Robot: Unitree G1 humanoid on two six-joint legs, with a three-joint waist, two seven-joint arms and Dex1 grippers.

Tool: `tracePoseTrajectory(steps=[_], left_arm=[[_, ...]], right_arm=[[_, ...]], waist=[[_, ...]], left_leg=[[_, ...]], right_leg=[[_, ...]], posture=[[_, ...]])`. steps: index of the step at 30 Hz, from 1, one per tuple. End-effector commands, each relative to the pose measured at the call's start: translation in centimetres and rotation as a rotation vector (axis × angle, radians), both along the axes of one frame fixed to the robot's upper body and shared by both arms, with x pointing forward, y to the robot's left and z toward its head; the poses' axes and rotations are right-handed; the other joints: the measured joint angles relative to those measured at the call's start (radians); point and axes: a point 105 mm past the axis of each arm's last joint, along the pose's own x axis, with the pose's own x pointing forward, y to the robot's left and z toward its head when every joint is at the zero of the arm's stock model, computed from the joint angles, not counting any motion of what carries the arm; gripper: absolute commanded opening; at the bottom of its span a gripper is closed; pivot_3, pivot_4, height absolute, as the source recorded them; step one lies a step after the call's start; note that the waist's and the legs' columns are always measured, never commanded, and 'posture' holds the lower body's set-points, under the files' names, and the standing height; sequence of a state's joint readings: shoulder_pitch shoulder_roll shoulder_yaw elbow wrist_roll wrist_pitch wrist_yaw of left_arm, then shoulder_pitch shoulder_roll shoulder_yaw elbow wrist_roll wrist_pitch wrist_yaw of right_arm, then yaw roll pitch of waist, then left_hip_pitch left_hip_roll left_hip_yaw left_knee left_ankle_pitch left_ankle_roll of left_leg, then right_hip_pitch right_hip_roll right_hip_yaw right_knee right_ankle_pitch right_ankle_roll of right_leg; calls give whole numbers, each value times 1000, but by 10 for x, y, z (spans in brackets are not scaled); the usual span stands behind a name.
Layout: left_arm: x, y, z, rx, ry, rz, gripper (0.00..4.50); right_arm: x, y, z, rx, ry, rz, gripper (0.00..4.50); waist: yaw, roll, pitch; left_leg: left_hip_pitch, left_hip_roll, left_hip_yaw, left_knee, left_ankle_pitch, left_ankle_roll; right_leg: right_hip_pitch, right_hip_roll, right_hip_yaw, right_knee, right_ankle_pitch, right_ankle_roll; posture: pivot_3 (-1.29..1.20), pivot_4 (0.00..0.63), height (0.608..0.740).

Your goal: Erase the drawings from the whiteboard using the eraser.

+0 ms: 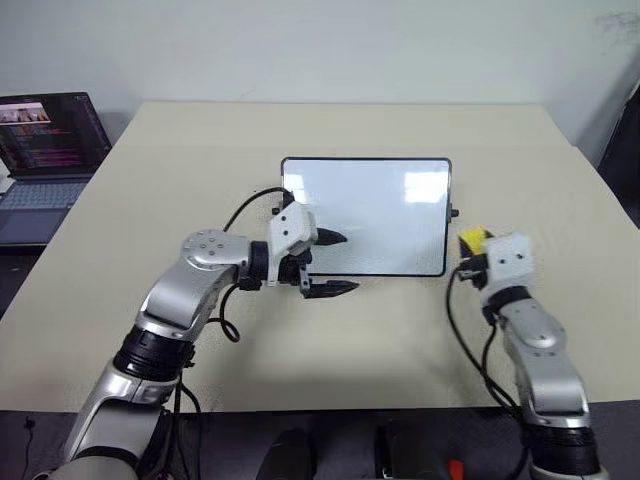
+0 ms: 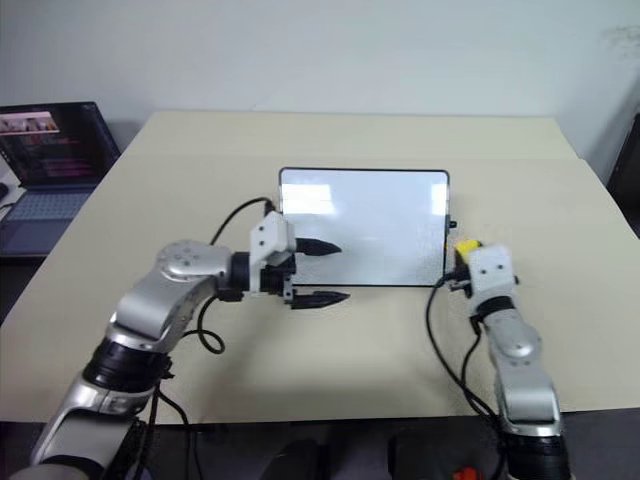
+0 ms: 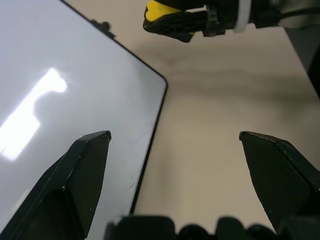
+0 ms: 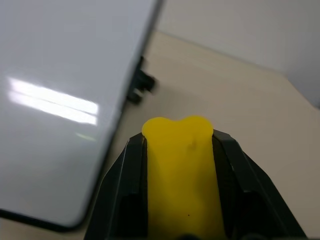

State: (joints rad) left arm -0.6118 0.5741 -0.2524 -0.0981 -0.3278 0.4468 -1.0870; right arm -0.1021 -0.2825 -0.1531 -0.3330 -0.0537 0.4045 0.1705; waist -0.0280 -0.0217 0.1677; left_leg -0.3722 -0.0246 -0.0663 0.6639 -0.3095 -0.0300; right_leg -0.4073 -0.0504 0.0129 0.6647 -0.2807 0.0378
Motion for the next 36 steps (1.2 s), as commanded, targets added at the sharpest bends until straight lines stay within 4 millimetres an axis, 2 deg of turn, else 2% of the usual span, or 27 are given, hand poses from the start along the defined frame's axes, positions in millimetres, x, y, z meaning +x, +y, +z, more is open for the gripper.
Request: tracePoseTrajectory(steps=[1, 4, 10, 19, 28, 30, 31, 36], left_arm=[[0, -16, 12, -1, -47, -74, 4500], [1, -29, 15, 4, -58, -115, 4500], [3, -54, 19, 4, -60, -158, 4500], [-3, -63, 12, 20, -45, -195, 4500], [-9, -67, 10, 8, -46, -207, 4500], [-9, -66, 9, 9, -45, -202, 4500], [-10, -65, 8, 11, -43, -198, 4500], [-7, -60, 4, 12, -37, -166, 4500]], right_arm=[[1, -16, 1, 83, 38, -34, 1327], [6, -22, -9, 170, 115, -36, 1327], [18, -21, -12, 195, 174, 10, 1327], [30, -21, -15, 204, 198, 15, 1327], [39, -31, -18, 201, 210, -4, 1327], [40, -33, -17, 203, 208, -8, 2049], [41, -34, -17, 203, 206, -8, 2220], [45, -38, -16, 213, 197, -14, 3963]], waist=[[-3, 0, 0], [-5, 0, 0], [-3, 0, 0], [-3, 0, 0], [-3, 0, 0], [-3, 0, 0], [-3, 0, 0], [-4, 0, 0]], left_leg=[[0, 0, 0, 0, 0, 0], [3, 0, 2, 0, -1, 1], [4, 1, 3, 0, -2, 3], [5, 1, 3, 0, 0, 1], [5, 1, 4, 1, 0, 0], [5, 1, 4, 1, 0, 0], [5, 1, 4, 1, 0, 0], [5, 1, 5, 1, 0, 0]], right_leg=[[0, 0, 0, 0, 0, 0], [1, 2, 2, 2, 0, 0], [2, 5, 3, 2, 0, 0], [2, 5, 3, 2, 0, 0], [2, 5, 4, 2, 0, 0], [2, 5, 4, 3, 0, 0], [2, 5, 4, 3, 0, 0], [2, 5, 4, 4, 0, 0]], posture=[[0, 150, 740], [0, 150, 740], [0, 150, 740], [0, 150, 740], [0, 150, 740], [0, 150, 740], [0, 150, 740], [0, 150, 740]])
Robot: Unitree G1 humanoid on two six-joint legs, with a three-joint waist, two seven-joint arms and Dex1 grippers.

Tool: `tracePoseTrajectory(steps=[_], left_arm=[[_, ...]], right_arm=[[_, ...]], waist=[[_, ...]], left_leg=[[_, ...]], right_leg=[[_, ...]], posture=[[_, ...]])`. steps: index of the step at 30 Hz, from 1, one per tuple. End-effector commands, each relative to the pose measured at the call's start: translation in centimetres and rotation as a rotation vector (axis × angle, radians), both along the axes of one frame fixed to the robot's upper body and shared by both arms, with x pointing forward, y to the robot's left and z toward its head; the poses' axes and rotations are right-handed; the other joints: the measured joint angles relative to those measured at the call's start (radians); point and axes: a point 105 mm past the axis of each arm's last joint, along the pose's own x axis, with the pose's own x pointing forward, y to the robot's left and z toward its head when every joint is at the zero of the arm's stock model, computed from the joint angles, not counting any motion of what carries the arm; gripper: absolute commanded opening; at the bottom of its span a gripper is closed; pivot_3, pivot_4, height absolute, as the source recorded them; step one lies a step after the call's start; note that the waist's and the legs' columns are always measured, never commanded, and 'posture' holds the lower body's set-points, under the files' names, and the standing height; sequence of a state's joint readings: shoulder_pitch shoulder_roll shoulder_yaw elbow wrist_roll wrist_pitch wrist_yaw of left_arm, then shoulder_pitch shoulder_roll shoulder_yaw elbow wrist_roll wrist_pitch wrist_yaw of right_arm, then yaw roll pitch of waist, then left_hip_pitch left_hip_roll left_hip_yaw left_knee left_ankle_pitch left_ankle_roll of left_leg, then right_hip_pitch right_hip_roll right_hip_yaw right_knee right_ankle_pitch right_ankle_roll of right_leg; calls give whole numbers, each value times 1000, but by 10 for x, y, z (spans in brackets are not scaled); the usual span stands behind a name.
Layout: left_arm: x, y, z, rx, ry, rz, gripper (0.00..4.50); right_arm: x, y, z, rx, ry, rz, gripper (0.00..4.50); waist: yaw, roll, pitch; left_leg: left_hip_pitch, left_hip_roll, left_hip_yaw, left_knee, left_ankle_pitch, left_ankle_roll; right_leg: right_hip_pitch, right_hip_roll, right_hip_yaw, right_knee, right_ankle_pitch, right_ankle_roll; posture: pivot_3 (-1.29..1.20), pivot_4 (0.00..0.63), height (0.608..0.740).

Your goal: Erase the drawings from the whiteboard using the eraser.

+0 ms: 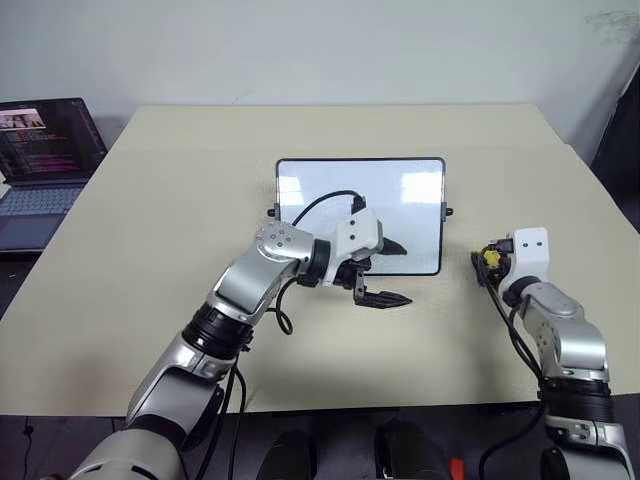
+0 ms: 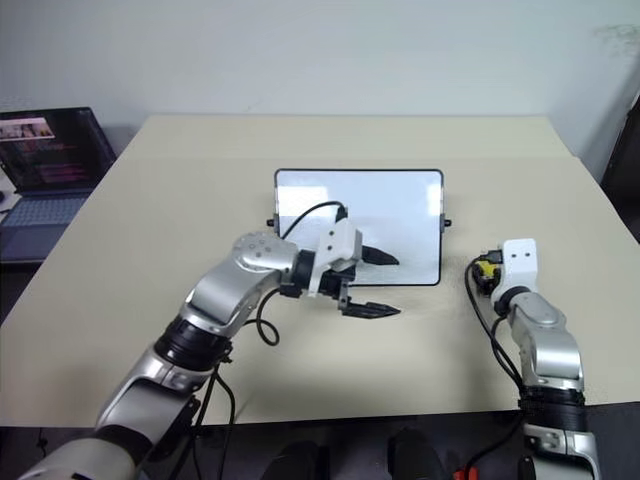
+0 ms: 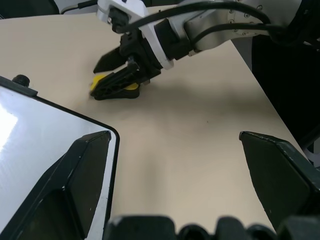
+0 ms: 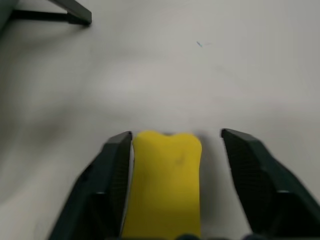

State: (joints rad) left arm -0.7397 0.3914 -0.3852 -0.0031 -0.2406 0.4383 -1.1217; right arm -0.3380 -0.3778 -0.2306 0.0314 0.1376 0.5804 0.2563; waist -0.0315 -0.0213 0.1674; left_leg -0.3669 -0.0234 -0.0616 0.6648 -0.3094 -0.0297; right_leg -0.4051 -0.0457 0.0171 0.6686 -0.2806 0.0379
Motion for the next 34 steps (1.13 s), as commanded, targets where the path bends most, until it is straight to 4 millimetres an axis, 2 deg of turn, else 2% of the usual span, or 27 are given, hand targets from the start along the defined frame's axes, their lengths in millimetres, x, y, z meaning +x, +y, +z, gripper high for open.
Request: tracePoseTrajectory(steps=[1, 5, 7, 9, 12, 16, 18, 23, 25, 30, 34], left_arm=[[0, 4, 7, -14, -37, 18, 4500], [8, 17, 7, -49, -54, 106, 4500], [21, 39, 16, -144, -56, 256, 4500], [25, 61, 21, -225, -54, 367, 4500], [16, 90, 21, -326, -17, 492, 4500], [13, 133, 17, -453, -58, 805, 4500], [12, 145, 16, -477, -91, 906, 4500], [11, 175, 12, -517, -191, 1159, 4500], [10, 177, 8, -510, -201, 1189, 4500], [6, 173, -6, -505, -169, 1229, 4500], [11, 168, -9, -519, -165, 1238, 4500]], right_arm=[[5, -8, 17, 6, -74, -24, 4339], [4, -7, 35, 28, -161, -9, 4454], [-4, 8, 58, 46, -261, 48, 4454], [-16, 20, 74, 45, -340, 79, 4454], [-36, 36, 80, 45, -414, 101, 4454], [-61, 56, 61, 54, -439, 104, 4454], [-69, 62, 53, 76, -447, 116, 4454], [-91, 69, 8, 66, -337, 170, 4454], [-97, 67, -2, 83, -310, 152, 4454], [-113, 56, -14, 90, -262, 127, 4454], [-105, 51, -16, 78, -247, 130, 4454]], waist=[[0, 0, 0], [-1, 0, 0], [-4, 0, 0], [-5, 0, 0], [-3, 1, -1], [7, 0, -1], [12, 0, -1], [19, -1, -2], [20, -1, -2], [21, -1, -2], [21, -1, -2]], left_leg=[[0, 0, 0, 0, 0, 0], [1, 0, 2, 1, 0, 0], [2, 0, 4, 1, 0, 0], [3, 2, 4, 1, 0, 1], [3, 2, 3, 1, -1, 2], [2, 0, 2, 2, -2, 3], [2, -1, 1, 2, -2, 3], [4, -2, 0, 5, -2, 3], [4, -1, 0, 5, -2, 3], [4, -2, 1, 6, -2, 3], [4, -1, 1, 6, -2, 3]], right_leg=[[0, 0, 0, 0, 0, 0], [-1, 0, 0, 4, 0, 0], [-1, 0, 1, 5, 0, 0], [-2, -2, 1, 6, 0, 0], [-2, -3, 2, 7, 0, 0], [-1, -7, 2, 6, -1, 1], [-1, -7, 1, 6, -1, 1], [1, -7, 0, 9, 0, 1], [2, -7, 0, 10, 0, 1], [2, -7, 0, 10, 0, 1], [1, -6, 0, 10, 0, 1]], posture=[[0, 150, 740], [0, 150, 740], [0, 150, 740], [0, 150, 740], [0, 150, 740], [0, 150, 740], [0, 150, 740], [0, 150, 740], [0, 150, 740], [0, 150, 740], [0, 150, 740]])
